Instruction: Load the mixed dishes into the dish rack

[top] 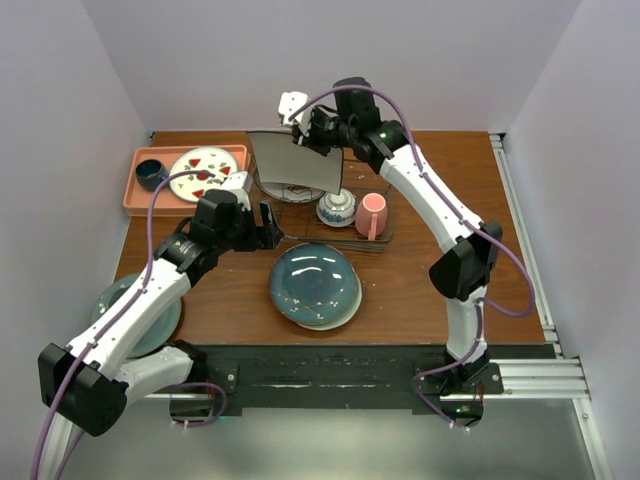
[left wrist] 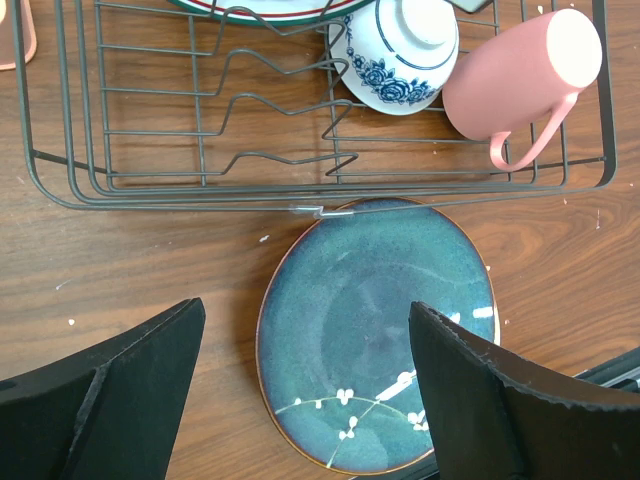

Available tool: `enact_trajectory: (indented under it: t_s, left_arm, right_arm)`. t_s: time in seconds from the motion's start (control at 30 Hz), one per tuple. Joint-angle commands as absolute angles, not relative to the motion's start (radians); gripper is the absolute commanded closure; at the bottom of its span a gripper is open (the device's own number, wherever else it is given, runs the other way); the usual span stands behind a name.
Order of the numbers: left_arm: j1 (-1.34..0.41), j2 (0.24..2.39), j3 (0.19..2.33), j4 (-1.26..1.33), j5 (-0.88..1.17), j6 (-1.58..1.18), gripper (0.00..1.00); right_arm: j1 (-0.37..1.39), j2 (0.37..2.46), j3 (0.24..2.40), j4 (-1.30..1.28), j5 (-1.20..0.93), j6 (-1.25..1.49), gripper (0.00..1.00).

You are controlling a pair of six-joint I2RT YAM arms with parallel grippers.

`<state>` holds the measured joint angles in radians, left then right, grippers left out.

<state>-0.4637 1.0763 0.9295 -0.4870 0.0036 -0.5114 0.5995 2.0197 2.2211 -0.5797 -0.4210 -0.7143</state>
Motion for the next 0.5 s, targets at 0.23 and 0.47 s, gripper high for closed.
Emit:
enact_trajectory:
  t_s: [0.23,0.47]
  left_arm:
    - [-0.453,1.083,0.957,-0.456,0.037,-0.486,0.12]
    - [-0.453,1.097,0.954,-0.442,0.055,-0.489,0.12]
  right_arm:
    - [0.618,2.040,2.258,-0.281,-0.469,-0.716,1.00]
    - [0.618,2.080,2.260,-0.190,-0.465,-0.672,1.00]
